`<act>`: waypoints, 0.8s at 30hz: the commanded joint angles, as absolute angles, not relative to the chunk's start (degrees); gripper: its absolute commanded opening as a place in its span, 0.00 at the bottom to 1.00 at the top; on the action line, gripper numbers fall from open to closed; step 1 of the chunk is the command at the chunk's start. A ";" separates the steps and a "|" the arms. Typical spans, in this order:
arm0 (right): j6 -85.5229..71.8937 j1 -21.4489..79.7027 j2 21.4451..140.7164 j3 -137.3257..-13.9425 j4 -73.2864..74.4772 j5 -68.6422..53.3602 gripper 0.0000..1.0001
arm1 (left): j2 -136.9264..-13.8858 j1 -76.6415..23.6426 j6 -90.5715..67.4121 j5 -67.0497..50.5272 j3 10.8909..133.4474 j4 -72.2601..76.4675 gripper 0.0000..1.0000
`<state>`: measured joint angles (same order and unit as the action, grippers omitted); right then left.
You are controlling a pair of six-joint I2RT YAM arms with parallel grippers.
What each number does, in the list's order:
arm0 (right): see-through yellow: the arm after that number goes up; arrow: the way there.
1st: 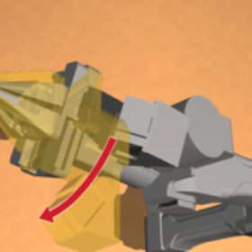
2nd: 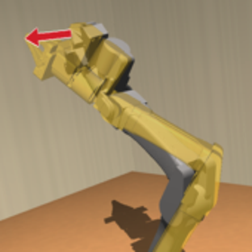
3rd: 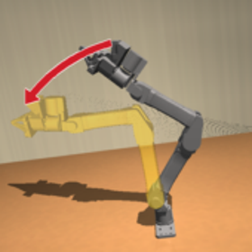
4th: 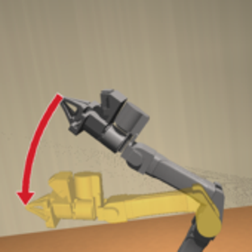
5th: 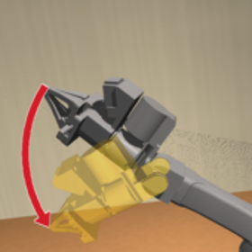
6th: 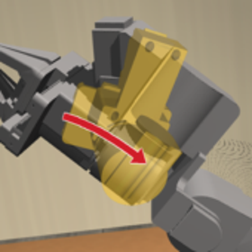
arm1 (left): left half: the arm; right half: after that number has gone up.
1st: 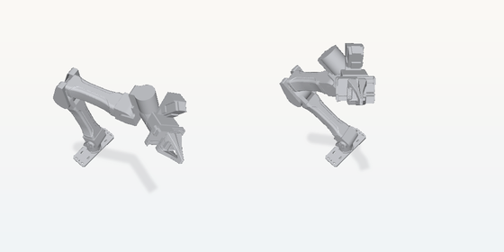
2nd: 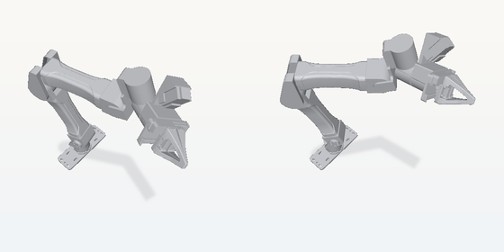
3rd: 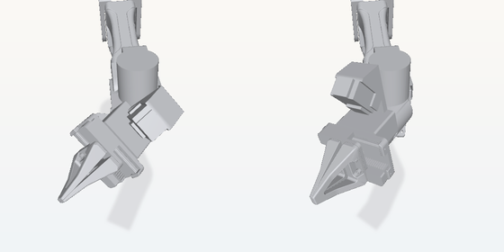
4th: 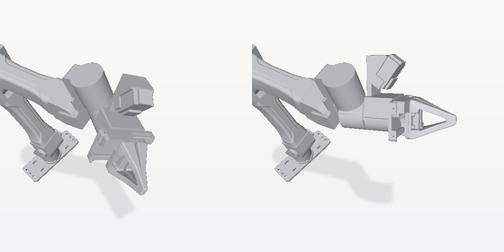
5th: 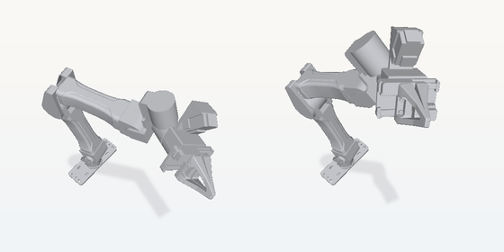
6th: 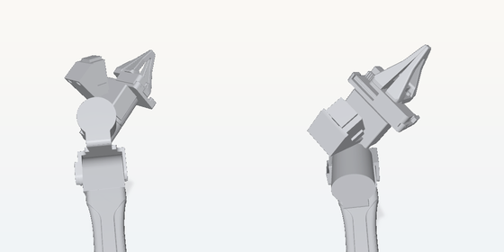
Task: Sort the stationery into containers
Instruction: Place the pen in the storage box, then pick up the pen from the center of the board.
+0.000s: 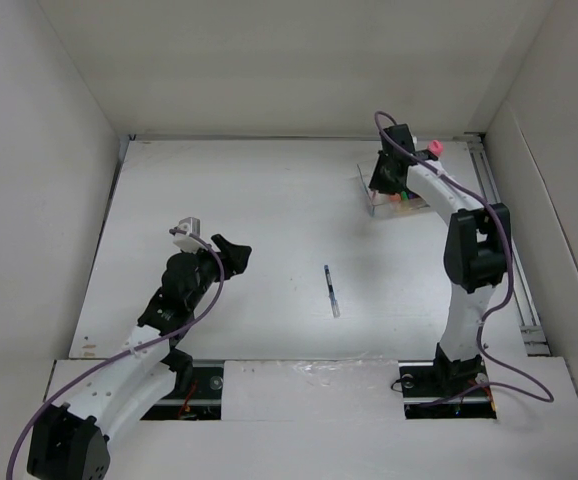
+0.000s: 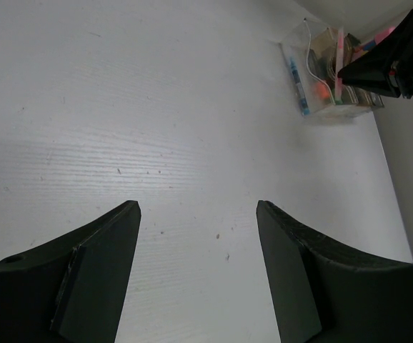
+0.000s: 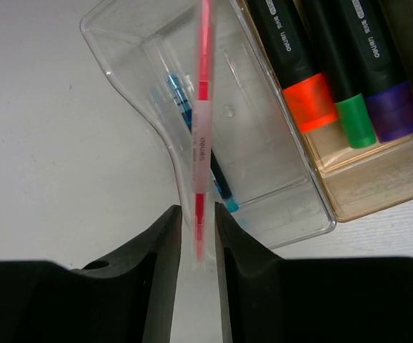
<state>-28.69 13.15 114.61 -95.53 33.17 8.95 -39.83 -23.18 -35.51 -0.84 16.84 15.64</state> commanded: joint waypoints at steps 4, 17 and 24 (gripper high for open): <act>-30.49 14.85 109.44 -93.35 32.70 13.09 0.37 | -38.76 -23.38 -35.68 -0.88 16.44 18.37 0.62; -35.85 30.66 93.00 -73.32 30.23 16.78 0.00 | -36.48 -23.38 -35.68 -0.88 16.44 17.05 0.62; -44.19 45.69 87.01 -57.67 29.71 18.37 0.25 | -35.95 -23.38 -35.68 -0.88 15.91 17.05 0.62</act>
<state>-39.07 43.81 89.58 -59.90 30.22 16.27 -36.64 -23.16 -35.51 -0.82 16.45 15.51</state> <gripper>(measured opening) 0.208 0.628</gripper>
